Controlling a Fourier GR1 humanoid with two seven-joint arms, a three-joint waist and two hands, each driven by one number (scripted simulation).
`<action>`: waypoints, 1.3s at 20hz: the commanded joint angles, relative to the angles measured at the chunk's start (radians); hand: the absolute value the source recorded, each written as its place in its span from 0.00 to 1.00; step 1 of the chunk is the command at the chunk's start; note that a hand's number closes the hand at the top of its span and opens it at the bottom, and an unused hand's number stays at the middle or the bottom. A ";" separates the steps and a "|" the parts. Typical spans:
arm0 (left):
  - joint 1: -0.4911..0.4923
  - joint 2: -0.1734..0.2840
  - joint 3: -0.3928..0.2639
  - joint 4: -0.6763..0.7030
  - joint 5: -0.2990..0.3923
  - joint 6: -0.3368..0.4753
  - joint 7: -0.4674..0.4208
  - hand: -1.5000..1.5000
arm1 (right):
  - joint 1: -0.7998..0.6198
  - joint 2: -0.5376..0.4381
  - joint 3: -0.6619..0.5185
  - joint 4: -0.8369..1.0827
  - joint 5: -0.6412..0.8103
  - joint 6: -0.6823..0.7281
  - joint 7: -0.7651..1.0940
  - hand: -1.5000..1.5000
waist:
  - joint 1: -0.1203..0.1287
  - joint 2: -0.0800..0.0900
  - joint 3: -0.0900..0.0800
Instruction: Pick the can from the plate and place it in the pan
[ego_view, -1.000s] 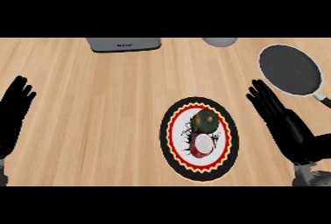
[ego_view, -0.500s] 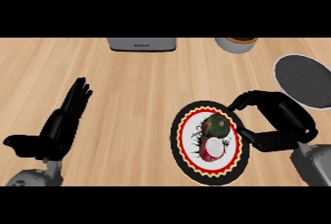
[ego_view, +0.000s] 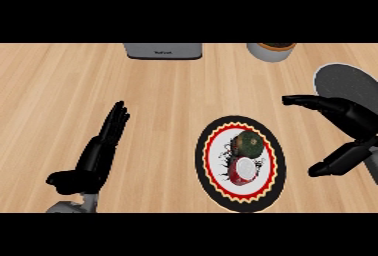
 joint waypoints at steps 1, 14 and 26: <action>-0.005 -0.052 -0.032 -0.003 -0.039 0.034 -0.004 0.50 | -0.119 -0.035 0.017 0.073 0.106 0.074 -0.049 0.00 | 0.003 -0.002 -0.001; 0.008 -0.061 -0.023 -0.015 -0.056 0.022 0.001 0.50 | -0.209 0.038 0.362 -0.118 0.552 -0.009 0.140 0.00 | 0.007 -0.007 -0.001; -0.038 -0.075 0.070 0.075 -0.073 -0.038 -0.014 0.50 | -0.064 0.103 0.387 -0.190 0.826 -0.007 0.189 0.00 | -0.017 -0.006 -0.002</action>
